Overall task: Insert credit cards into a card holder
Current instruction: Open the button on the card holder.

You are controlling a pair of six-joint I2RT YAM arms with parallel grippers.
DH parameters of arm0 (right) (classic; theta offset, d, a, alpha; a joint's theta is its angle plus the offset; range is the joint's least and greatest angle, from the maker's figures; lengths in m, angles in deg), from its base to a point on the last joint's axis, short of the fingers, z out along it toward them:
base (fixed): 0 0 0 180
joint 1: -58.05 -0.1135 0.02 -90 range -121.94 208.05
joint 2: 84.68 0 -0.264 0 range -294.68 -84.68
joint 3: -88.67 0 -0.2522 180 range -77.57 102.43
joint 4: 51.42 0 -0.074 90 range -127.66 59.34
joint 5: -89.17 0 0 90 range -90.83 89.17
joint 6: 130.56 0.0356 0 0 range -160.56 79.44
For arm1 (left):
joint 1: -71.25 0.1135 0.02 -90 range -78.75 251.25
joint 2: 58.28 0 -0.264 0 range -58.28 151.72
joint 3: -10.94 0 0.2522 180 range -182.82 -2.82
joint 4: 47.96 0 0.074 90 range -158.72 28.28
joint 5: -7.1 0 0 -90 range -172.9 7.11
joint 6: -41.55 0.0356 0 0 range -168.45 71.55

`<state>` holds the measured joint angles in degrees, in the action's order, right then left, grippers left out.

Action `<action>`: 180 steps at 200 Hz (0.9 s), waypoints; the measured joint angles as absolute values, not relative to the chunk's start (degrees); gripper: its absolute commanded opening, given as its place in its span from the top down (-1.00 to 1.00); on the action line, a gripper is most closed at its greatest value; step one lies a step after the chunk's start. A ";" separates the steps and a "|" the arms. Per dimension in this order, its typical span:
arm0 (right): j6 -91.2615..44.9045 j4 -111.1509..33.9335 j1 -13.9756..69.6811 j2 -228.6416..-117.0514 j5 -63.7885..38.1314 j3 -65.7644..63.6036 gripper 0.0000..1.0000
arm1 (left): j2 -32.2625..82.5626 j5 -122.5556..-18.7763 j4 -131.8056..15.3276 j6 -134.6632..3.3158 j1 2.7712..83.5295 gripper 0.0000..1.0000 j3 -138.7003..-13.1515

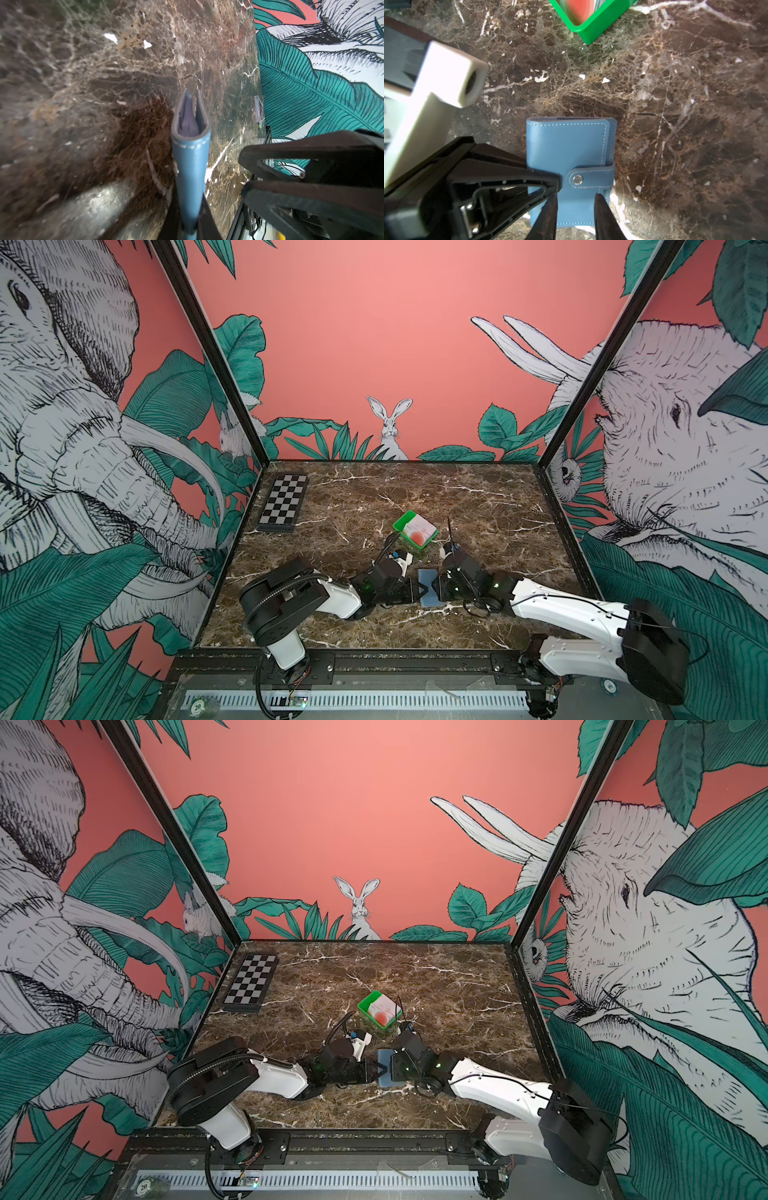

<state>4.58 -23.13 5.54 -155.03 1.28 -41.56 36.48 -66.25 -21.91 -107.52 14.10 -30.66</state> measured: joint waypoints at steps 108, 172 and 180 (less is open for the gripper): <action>4.49 -24.42 5.52 -160.93 0.47 -41.08 0.30 | 36.20 -65.31 -22.02 -106.84 14.10 0.99 -30.87; 4.91 -24.14 5.48 -162.85 2.20 -39.86 0.34 | 36.22 -65.73 -22.80 -106.60 14.19 1.00 -30.87; 5.06 -23.88 5.39 -162.85 2.70 -39.73 0.38 | 36.22 -65.68 -22.80 -106.47 14.17 1.00 -30.87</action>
<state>5.06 -23.88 5.39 -162.85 2.70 -39.73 36.22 -65.68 -22.80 -106.47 14.17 -30.87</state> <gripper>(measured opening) 0.330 0.100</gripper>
